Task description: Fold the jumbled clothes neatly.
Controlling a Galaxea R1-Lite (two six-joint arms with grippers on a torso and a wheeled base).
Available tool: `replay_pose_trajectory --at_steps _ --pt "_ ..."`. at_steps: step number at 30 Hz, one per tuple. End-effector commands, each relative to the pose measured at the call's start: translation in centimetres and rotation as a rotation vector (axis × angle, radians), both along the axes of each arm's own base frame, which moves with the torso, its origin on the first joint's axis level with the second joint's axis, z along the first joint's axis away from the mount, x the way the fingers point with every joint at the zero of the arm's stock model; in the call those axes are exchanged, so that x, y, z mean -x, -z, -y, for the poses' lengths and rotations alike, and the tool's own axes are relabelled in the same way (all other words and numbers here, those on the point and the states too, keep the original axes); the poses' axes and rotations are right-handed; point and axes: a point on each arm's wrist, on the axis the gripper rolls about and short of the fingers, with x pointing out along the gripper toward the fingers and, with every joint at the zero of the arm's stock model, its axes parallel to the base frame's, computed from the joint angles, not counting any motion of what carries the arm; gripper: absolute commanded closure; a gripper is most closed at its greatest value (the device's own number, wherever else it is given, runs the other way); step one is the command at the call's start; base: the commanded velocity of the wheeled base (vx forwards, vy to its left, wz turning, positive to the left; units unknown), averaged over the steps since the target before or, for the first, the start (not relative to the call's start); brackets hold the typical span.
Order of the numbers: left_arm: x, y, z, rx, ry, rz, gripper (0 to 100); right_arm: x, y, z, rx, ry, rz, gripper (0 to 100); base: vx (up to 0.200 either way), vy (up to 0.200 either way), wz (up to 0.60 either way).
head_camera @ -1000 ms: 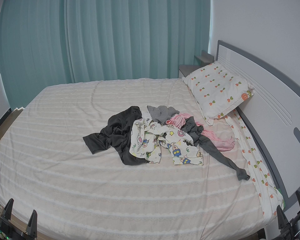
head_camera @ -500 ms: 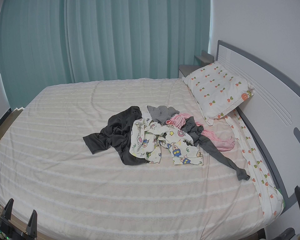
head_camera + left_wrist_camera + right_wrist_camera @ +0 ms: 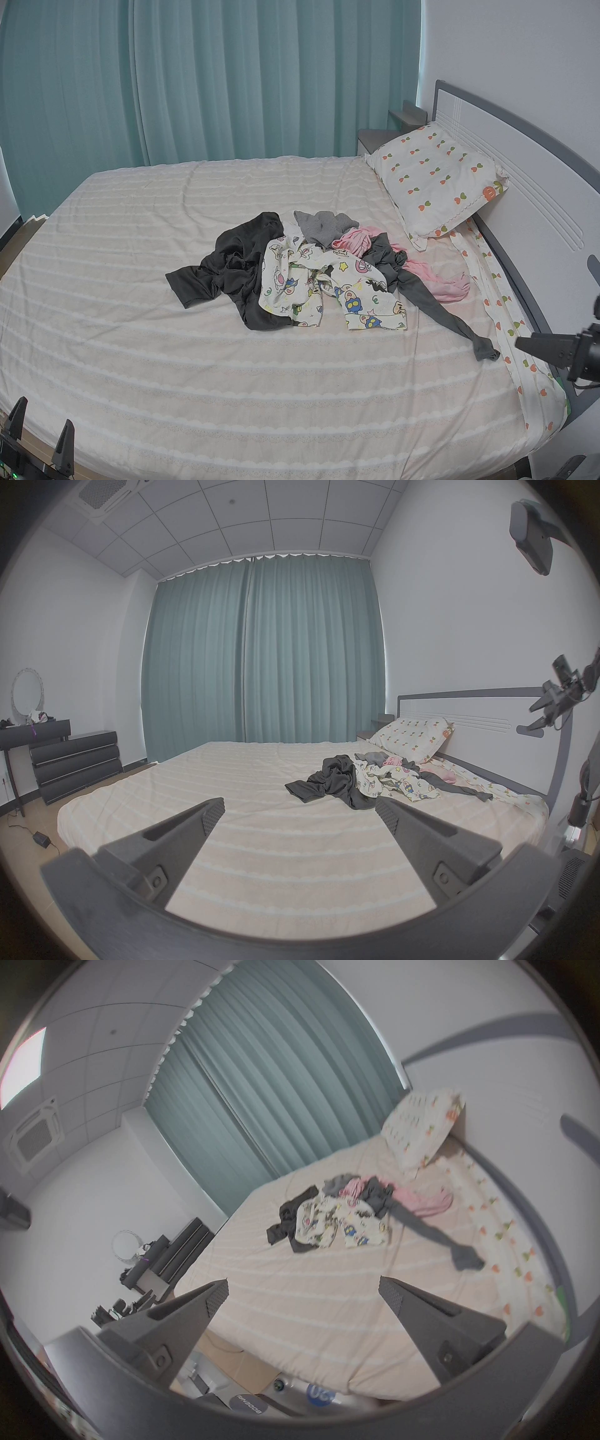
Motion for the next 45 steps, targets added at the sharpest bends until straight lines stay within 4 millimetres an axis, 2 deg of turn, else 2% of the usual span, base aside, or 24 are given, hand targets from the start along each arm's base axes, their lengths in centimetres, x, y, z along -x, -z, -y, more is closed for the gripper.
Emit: replay_pose_trajectory --at_steps 1,2,3,9,17,19,21,32,39,45 --pt "0.0 0.5 0.0 0.000 -0.002 -0.001 0 -11.6 7.4 -4.8 -0.056 -0.053 -0.335 0 0.000 0.000 0.00" --pt "0.0 0.5 0.0 0.000 0.000 -0.001 0 -11.8 7.4 -4.9 -0.056 -0.053 -0.335 0 0.000 0.000 0.00" --pt "0.0 0.5 0.0 0.000 -0.002 -0.001 0 -13.5 8.5 -5.2 -0.060 -0.041 -0.345 0 0.000 0.000 0.00" --pt "0.0 0.5 0.0 0.000 0.000 -0.001 0 -18.6 11.1 -5.7 -0.057 0.022 -0.356 0 0.000 0.000 0.00" --pt "0.0 0.5 0.0 -0.001 0.000 -0.001 0 -24.0 14.2 -5.4 -0.027 0.131 -0.349 0 0.000 0.000 0.00" --pt "0.0 0.5 0.0 -0.001 0.000 -0.001 0 -24.6 14.9 -5.5 -0.020 0.147 -0.352 0 0.000 0.000 0.00" --pt "0.0 0.5 0.0 0.000 0.000 -0.001 0 -26.2 16.3 -5.5 -0.004 0.185 -0.342 0 0.000 0.000 0.00" --pt "0.0 0.5 0.0 -0.001 0.000 -0.001 0 -29.0 18.9 -5.8 0.013 0.229 -0.316 0 0.000 0.000 0.00" --pt "0.0 0.5 0.0 0.002 0.003 -0.001 0 -29.8 19.1 -6.0 0.012 0.235 -0.296 0 0.000 0.000 0.00" --pt "0.0 0.5 0.0 0.002 0.003 -0.001 0 -30.2 19.5 -6.3 0.012 0.229 -0.295 0 0.000 0.200 0.00"
